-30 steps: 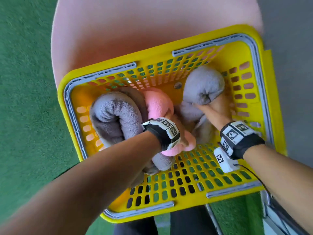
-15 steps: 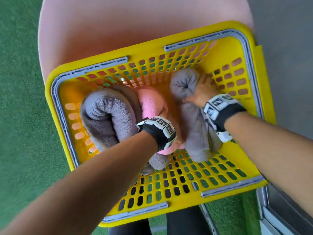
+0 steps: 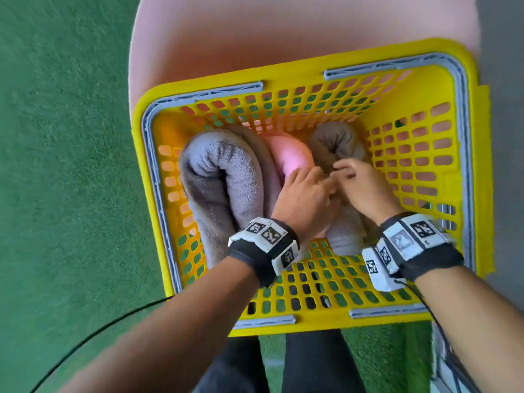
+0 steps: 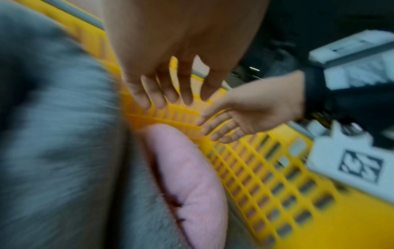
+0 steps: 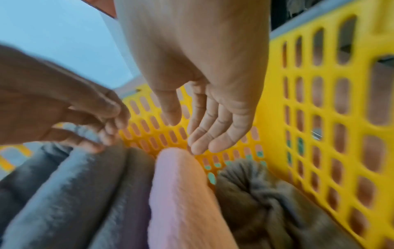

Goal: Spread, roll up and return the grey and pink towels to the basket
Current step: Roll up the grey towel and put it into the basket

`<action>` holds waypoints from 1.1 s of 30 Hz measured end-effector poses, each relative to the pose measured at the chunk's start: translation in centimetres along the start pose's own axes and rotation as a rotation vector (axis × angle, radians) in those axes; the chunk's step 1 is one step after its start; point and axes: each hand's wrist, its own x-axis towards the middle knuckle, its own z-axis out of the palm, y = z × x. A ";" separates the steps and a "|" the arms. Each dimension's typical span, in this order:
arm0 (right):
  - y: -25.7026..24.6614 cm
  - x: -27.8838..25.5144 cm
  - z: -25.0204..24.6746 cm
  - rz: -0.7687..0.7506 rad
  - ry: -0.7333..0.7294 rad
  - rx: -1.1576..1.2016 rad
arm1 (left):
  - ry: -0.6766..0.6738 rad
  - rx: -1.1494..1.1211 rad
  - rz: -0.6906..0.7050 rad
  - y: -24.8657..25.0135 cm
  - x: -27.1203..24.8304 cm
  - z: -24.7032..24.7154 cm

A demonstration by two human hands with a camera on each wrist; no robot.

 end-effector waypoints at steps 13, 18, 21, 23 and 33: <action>-10.0 -4.0 9.7 -0.021 -0.416 -0.193 | 0.258 -0.477 -1.139 -5.8 -9.1 -3.8; -10.5 -4.1 10.6 0.088 -0.285 -0.063 | 0.201 -0.557 -1.224 -7.1 -7.4 -3.2; -10.1 -4.7 8.8 0.064 -0.258 0.004 | 0.310 -0.634 -1.222 -5.6 -7.3 -4.6; -9.8 -6.0 6.2 -0.004 -0.197 0.138 | 0.423 -0.649 -1.101 -3.3 -7.5 -6.0; -2.9 -9.4 -10.2 0.021 0.223 -0.076 | 0.193 -0.906 -0.604 9.7 -0.4 -4.4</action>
